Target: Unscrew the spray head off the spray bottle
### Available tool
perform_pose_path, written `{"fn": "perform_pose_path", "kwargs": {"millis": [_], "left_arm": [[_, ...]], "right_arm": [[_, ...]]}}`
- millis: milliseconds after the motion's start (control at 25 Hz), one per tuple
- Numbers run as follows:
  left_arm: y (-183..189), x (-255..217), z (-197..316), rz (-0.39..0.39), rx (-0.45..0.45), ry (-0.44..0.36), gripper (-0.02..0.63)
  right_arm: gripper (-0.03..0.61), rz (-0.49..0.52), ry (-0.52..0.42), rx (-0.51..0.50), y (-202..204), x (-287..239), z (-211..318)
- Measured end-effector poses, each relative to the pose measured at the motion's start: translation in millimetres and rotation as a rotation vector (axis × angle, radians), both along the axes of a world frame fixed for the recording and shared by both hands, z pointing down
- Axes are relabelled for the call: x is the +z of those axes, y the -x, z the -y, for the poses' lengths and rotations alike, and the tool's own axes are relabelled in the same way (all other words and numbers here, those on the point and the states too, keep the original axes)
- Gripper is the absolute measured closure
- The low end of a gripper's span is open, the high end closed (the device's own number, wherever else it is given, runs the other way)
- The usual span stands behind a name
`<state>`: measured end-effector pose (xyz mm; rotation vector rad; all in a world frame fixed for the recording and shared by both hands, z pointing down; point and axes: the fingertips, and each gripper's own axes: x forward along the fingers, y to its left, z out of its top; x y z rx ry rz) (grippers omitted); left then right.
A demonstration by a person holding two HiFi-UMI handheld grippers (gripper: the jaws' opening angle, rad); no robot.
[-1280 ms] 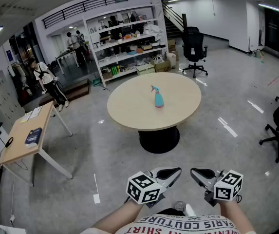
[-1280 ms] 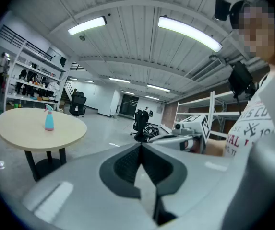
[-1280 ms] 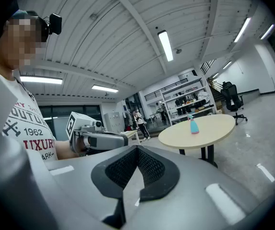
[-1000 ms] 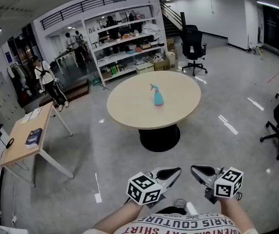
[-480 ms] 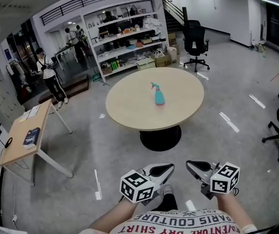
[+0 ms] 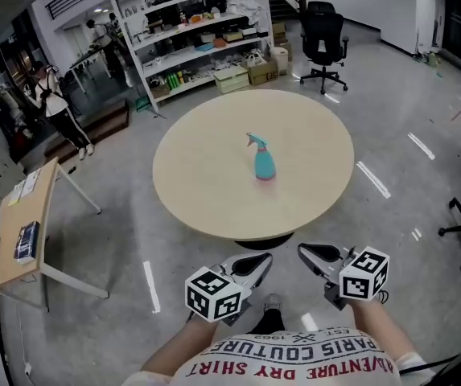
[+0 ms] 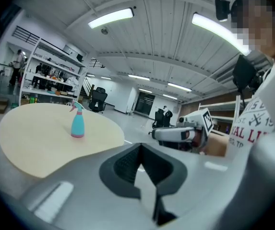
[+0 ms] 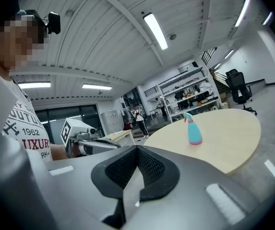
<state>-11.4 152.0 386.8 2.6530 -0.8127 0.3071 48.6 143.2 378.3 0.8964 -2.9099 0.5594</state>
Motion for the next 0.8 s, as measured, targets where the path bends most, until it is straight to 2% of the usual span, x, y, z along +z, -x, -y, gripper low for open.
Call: {"fn": "perform_pose_path", "kwargs": {"millis": [200, 320, 520, 800], "left_arm": [[24.0, 1.8, 130.3, 0.041, 0.0, 0.003, 0.614], [27.4, 3.9, 187.3, 0.036, 0.007, -0.004, 0.614], [14.2, 18.4, 228.7, 0.047, 0.064, -0.002, 0.614], [4.6, 23.3, 268.5, 0.069, 0.115, -0.02, 0.613]], "right_arm": [[0.577, -0.051, 0.011, 0.007, 15.8, -2.8, 132.0], [0.577, -0.065, -0.008, 0.032, 11.0, -8.9, 189.1], [0.577, -0.078, 0.028, 0.072, -2.9, 4.0, 229.5], [0.577, -0.104, 0.066, 0.036, 0.0, 24.6, 275.0]]}}
